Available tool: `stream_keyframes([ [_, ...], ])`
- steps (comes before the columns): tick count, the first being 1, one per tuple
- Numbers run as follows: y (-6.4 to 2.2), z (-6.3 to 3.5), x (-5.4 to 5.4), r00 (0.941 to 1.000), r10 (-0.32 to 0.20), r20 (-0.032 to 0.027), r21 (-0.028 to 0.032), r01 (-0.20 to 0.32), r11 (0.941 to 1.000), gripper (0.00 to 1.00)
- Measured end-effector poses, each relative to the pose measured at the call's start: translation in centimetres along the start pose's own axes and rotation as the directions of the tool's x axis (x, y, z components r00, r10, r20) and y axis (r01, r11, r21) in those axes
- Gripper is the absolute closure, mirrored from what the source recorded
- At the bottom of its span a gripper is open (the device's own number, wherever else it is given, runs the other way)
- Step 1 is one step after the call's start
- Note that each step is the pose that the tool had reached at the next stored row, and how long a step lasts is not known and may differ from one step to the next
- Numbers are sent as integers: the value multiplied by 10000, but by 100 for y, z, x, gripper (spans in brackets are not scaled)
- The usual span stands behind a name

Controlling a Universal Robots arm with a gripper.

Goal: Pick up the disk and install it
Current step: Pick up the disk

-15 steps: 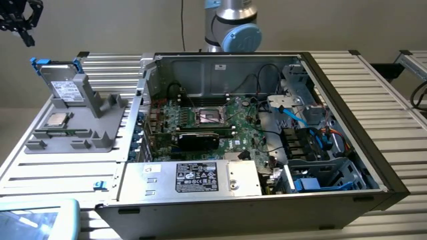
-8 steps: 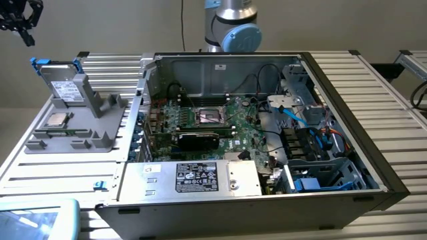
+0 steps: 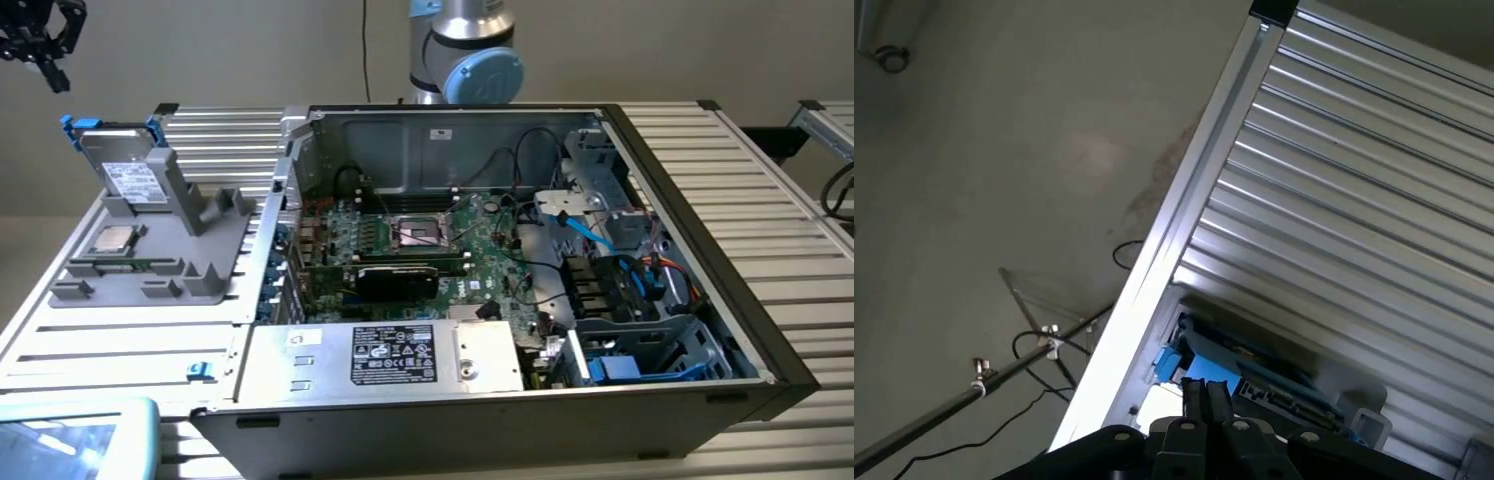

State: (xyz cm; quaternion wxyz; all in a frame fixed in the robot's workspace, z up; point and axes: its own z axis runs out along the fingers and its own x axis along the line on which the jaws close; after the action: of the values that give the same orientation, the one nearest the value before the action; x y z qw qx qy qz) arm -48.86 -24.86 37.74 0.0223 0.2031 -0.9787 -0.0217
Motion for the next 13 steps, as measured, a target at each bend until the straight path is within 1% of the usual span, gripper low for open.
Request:
stream_keyframes([
  [7, 3, 0, 0, 10000, -11, 0, 2, 11, 10000, 89],
  [10, 2, 0, 0, 9987, -508, -25, 19, 508, 9987, 89],
  [13, 3, 0, 0, 9945, -1045, -54, 36, 1045, 9945, 89],
])
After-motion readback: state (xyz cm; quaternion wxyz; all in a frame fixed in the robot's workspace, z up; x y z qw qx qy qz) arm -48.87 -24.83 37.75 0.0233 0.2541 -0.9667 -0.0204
